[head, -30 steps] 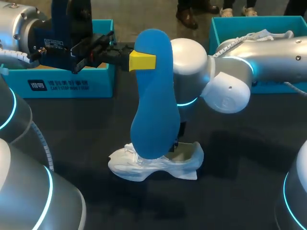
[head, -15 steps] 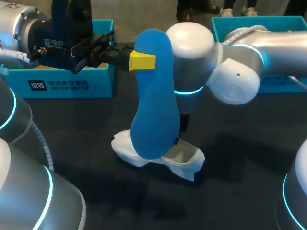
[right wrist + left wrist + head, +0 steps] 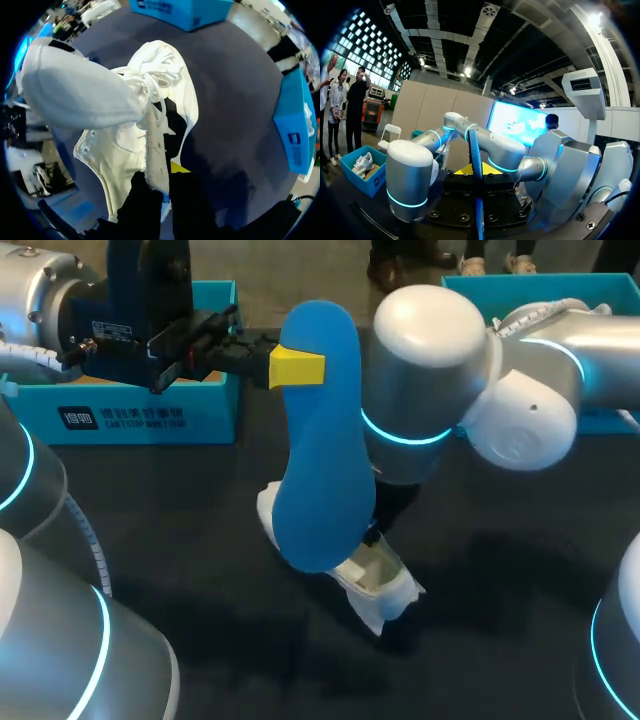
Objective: Take the shoe out of the shoebox, open the shoe tongue, remove and reinsert the insole, then place the shoe into the shoebox
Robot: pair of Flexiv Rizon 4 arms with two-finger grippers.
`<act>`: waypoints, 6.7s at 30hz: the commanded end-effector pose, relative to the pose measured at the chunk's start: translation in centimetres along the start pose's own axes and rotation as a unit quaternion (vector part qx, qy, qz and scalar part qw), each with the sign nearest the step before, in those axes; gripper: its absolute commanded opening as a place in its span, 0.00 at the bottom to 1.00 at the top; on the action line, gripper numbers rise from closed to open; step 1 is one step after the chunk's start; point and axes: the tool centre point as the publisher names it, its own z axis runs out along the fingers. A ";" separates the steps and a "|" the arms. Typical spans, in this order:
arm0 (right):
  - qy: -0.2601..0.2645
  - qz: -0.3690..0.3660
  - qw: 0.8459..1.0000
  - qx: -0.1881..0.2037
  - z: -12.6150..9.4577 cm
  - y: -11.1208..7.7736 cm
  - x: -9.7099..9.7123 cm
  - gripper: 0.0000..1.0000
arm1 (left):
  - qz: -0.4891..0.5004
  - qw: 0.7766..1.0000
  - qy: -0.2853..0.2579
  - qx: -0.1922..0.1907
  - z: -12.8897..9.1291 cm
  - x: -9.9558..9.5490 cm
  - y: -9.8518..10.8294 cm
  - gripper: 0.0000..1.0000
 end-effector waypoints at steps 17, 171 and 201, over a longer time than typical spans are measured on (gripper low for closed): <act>0.011 0.216 0.976 -0.023 -0.8 -3.8 1.2 0.00 | 0.000 1.000 0.001 -0.002 0.1 -0.1 -0.1 0.00; 0.521 0.336 0.754 -0.216 -15.5 -3.5 -5.2 1.00 | 0.275 0.961 -0.027 -0.028 -4.5 -6.5 -2.3 0.00; 0.521 0.336 0.754 -0.216 -15.5 -3.5 -5.2 1.00 | 0.583 0.805 -0.068 -0.087 -5.1 -6.0 -0.5 0.00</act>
